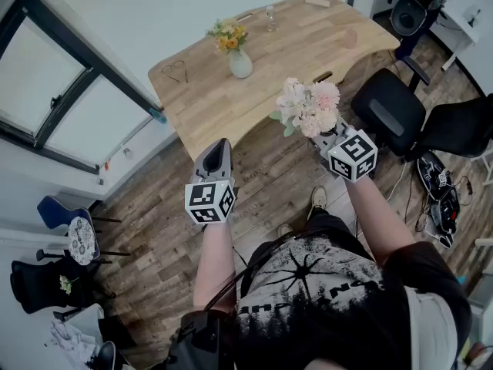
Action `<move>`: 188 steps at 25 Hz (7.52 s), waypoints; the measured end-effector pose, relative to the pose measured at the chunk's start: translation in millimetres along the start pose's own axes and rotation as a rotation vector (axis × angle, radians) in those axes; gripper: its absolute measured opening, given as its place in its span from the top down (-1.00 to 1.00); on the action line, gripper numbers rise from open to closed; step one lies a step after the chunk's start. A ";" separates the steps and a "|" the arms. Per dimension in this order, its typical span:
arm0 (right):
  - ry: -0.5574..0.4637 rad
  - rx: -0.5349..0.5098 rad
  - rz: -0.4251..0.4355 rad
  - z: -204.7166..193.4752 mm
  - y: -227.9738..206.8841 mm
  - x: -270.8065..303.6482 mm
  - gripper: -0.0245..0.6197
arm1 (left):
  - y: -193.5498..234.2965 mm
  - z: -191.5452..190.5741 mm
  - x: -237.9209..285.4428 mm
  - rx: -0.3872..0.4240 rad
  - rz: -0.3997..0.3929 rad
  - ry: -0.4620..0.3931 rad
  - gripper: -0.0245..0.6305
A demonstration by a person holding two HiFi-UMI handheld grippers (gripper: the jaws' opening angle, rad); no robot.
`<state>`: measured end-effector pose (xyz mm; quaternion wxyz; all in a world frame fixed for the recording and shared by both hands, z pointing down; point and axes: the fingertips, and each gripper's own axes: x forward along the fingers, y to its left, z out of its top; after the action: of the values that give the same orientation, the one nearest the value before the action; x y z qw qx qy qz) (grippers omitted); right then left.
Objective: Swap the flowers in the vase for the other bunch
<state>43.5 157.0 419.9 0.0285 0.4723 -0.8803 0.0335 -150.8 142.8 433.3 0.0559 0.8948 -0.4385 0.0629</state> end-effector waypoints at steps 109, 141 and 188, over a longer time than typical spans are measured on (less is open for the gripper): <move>0.024 0.080 0.166 14.3 -285.1 325.6 0.73 | 151.8 32.3 326.5 -0.093 -0.055 -0.054 0.01; 0.049 0.084 0.094 13.0 -310.0 309.7 0.73 | 155.4 46.9 389.4 -0.010 -0.003 -0.025 0.29; 0.009 0.082 0.088 25.0 -308.8 321.3 0.73 | 222.4 175.4 369.6 0.087 0.112 -0.260 0.55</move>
<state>123.1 -282.1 431.2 0.0117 0.4336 -0.8981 0.0727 -91.2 -307.4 330.1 -0.0441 0.8711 -0.4882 -0.0315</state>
